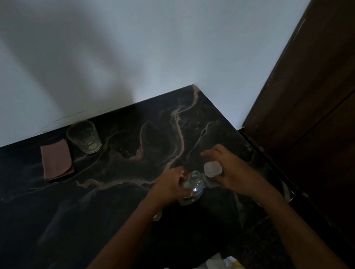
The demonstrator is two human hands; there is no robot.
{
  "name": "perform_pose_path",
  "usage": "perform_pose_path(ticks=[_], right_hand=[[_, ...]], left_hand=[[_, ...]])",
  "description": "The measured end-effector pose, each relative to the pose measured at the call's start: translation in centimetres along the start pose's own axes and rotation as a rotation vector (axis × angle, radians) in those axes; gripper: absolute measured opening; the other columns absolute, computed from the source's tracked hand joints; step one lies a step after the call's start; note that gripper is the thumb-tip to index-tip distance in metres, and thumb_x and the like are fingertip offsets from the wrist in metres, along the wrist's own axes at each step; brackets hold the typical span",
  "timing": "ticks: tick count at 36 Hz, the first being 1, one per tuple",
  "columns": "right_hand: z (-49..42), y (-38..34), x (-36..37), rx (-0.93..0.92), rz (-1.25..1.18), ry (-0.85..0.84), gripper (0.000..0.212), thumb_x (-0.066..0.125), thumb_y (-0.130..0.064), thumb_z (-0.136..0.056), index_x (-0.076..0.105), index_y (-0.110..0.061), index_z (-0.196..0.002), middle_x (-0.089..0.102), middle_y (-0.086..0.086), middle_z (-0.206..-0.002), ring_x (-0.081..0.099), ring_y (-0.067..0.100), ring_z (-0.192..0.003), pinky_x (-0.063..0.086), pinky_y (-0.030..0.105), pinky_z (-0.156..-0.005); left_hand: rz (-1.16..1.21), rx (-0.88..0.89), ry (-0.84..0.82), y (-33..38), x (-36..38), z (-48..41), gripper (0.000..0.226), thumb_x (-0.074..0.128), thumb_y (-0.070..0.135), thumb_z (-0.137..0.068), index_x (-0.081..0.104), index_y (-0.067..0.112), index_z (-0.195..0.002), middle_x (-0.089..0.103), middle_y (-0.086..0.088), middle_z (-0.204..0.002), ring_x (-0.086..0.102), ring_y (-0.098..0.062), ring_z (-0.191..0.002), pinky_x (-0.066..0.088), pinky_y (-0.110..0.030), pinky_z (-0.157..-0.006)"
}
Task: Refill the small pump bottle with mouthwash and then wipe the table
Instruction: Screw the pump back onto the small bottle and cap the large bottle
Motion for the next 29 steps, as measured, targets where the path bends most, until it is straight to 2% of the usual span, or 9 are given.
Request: perform_pose_path(ticks=[3, 6, 9, 12, 16, 20, 23, 26, 29], right_hand=[[0.5, -1.4, 0.2, 0.020, 0.091, -0.004, 0.057, 0.066, -0.002, -0.076, 0.042, -0.017, -0.125, 0.046, 0.004, -0.127, 0.049, 0.024, -0.112, 0.044, 0.037, -0.095], [0.8, -2.0, 0.4, 0.018, 0.179, 0.000, 0.048, 0.066, -0.004, -0.077, 0.044, -0.016, -0.117, 0.050, 0.004, -0.121, 0.049, 0.023, -0.109, 0.042, 0.033, -0.090], [0.9, -2.5, 0.5, 0.007, 0.193, 0.028, 0.032, 0.065, -0.008, -0.078, 0.047, -0.015, -0.102, 0.053, 0.003, -0.111, 0.052, 0.020, -0.102, 0.039, 0.025, -0.081], [0.6, -2.7, 0.8, -0.013, 0.158, 0.041, 0.030, 0.069, -0.006, -0.074, 0.052, -0.014, -0.097, 0.055, 0.004, -0.110, 0.052, 0.021, -0.101, 0.041, 0.026, -0.082], [0.6, -3.0, 1.1, -0.031, 0.139, 0.063, 0.032, 0.070, 0.001, -0.070, 0.058, -0.011, -0.097, 0.057, 0.006, -0.112, 0.052, 0.022, -0.101, 0.044, 0.028, -0.083], [0.7, -3.1, 1.1, -0.058, 0.114, 0.085, 0.030, 0.067, 0.006, -0.069, 0.063, -0.008, -0.095, 0.060, 0.008, -0.108, 0.055, 0.025, -0.097, 0.045, 0.029, -0.080], [0.7, -3.1, 1.1, -0.084, 0.130, 0.063, 0.034, 0.070, 0.008, -0.064, 0.066, -0.005, -0.095, 0.063, 0.010, -0.107, 0.057, 0.027, -0.095, 0.045, 0.027, -0.078], [0.6, -3.5, 1.2, -0.080, 0.167, 0.035, 0.041, 0.070, 0.008, -0.065, 0.066, -0.008, -0.102, 0.061, 0.007, -0.113, 0.054, 0.025, -0.103, 0.041, 0.022, -0.082], [0.8, -4.0, 1.3, -0.073, 0.180, 0.016, 0.046, 0.068, 0.007, -0.069, 0.062, -0.009, -0.111, 0.060, 0.008, -0.119, 0.051, 0.023, -0.110, 0.040, 0.023, -0.086]], left_hand=[[0.002, -0.004, -0.006, 0.0, 0.0, 0.1, 0.043, 0.075, 0.016, -0.069, 0.055, 0.009, -0.106, 0.063, -0.007, -0.109, 0.059, -0.016, -0.097, 0.049, -0.030, -0.088], [-0.016, 0.004, 0.020, 0.0, 0.0, 0.2, 0.039, 0.075, 0.017, -0.069, 0.057, 0.009, -0.102, 0.064, -0.008, -0.106, 0.059, -0.016, -0.093, 0.049, -0.031, -0.085], [-0.008, 0.018, 0.030, 0.2, 0.1, 0.5, 0.036, 0.074, 0.016, -0.069, 0.057, 0.008, -0.100, 0.063, -0.009, -0.104, 0.056, -0.013, -0.089, 0.046, -0.025, -0.080], [0.015, 0.017, 0.027, 0.4, 0.0, 0.8, 0.036, 0.074, 0.013, -0.070, 0.057, 0.006, -0.102, 0.063, -0.009, -0.104, 0.057, -0.014, -0.089, 0.045, -0.023, -0.078], [0.013, 0.021, 0.039, 0.5, -0.1, 0.9, 0.034, 0.075, 0.012, -0.069, 0.058, 0.005, -0.097, 0.063, -0.008, -0.099, 0.052, -0.008, -0.082, 0.037, -0.018, -0.070], [0.017, 0.010, 0.039, 0.5, 0.0, 0.8, 0.034, 0.074, 0.012, -0.069, 0.057, 0.005, -0.098, 0.063, -0.010, -0.103, 0.051, -0.009, -0.084, 0.039, -0.019, -0.073], [0.005, 0.022, 0.067, 0.4, 0.1, 0.9, 0.035, 0.075, 0.013, -0.068, 0.058, 0.004, -0.098, 0.063, -0.010, -0.101, 0.052, -0.011, -0.084, 0.035, -0.018, -0.070], [0.003, 0.026, 0.076, 0.5, 0.2, 1.0, 0.037, 0.075, 0.013, -0.069, 0.058, 0.004, -0.100, 0.062, -0.010, -0.102, 0.052, -0.012, -0.085, 0.034, -0.017, -0.070], [0.025, 0.019, 0.072, 0.3, 0.4, 0.9, 0.042, 0.076, 0.012, -0.068, 0.058, 0.005, -0.106, 0.064, -0.010, -0.107, 0.059, -0.019, -0.097, 0.040, -0.021, -0.077]])
Point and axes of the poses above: each hand's wrist, its own z-axis away from the middle knuckle, its own x-axis out of the palm, y = z × x, the point moved 2 cm from there along -z, towards the middle knuckle
